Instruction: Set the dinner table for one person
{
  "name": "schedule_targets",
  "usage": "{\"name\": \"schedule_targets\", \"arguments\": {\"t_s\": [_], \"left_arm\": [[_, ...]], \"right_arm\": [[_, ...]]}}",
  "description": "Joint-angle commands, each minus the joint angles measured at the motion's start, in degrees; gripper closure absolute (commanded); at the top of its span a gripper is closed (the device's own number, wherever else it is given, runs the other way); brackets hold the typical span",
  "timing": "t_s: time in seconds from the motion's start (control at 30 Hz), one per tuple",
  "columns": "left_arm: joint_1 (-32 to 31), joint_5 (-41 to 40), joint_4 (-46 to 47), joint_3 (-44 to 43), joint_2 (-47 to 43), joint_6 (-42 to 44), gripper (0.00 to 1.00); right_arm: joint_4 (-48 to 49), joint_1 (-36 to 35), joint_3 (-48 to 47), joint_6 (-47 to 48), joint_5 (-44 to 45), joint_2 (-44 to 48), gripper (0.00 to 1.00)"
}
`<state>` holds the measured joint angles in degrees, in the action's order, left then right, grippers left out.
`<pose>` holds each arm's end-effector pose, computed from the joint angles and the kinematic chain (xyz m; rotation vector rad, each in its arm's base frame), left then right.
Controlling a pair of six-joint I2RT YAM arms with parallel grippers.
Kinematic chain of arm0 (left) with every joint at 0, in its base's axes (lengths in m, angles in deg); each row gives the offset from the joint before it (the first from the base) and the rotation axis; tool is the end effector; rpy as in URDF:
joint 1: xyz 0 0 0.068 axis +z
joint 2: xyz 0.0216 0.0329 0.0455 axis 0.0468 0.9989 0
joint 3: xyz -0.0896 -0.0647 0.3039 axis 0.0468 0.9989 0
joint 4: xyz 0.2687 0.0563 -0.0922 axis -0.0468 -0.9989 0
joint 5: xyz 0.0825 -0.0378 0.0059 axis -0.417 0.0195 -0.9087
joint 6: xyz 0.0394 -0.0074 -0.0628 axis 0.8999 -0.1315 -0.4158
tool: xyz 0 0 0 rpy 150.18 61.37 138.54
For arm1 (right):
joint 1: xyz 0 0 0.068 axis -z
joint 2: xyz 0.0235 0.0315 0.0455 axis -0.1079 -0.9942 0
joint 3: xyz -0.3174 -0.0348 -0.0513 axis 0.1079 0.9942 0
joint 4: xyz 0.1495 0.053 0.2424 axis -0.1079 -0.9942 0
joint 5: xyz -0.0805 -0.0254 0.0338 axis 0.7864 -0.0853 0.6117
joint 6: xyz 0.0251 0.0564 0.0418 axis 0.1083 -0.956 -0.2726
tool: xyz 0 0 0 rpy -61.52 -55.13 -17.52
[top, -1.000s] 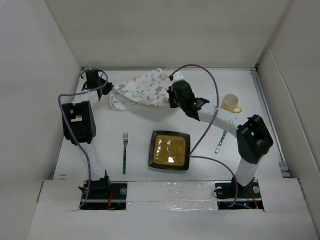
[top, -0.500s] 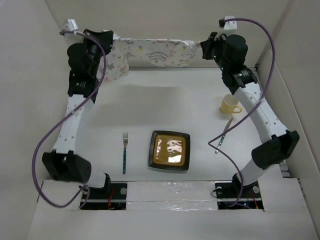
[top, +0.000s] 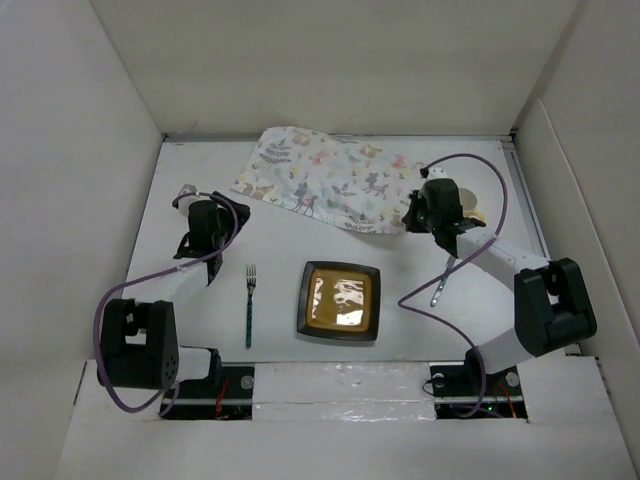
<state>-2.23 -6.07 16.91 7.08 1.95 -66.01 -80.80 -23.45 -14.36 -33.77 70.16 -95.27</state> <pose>0.3216 -0.0266 0.2479 -0.7203 1.7708 -0.6236 0.3560 0.1102 0.2495 -0.0445 2.1806 0.3137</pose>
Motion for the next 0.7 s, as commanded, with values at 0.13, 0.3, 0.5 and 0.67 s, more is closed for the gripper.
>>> {"name": "schedule_targets", "arguments": {"t_s": [0.13,0.3,0.5,0.67], "left_arm": [[-0.2,-7.2,2.2,3.7,-10.0,0.8,0.39],[-0.7,-7.2,-0.6,-6.5,2.2,5.0,0.38],[-3.7,-15.5,-17.6,-30.7,24.5,12.8,0.40],[-3.7,-17.2,-25.6,-43.5,37.0,16.3,0.42]], "right_arm": [[2.8,0.6,-2.0,-2.1,7.0,-0.7,0.90],[1.5,0.6,-3.7,-2.4,8.9,-1.7,0.74],[0.6,-1.8,-1.3,-3.1,15.2,5.1,0.46],[4.8,-7.0,2.5,-3.2,9.8,7.2,0.47]]}}
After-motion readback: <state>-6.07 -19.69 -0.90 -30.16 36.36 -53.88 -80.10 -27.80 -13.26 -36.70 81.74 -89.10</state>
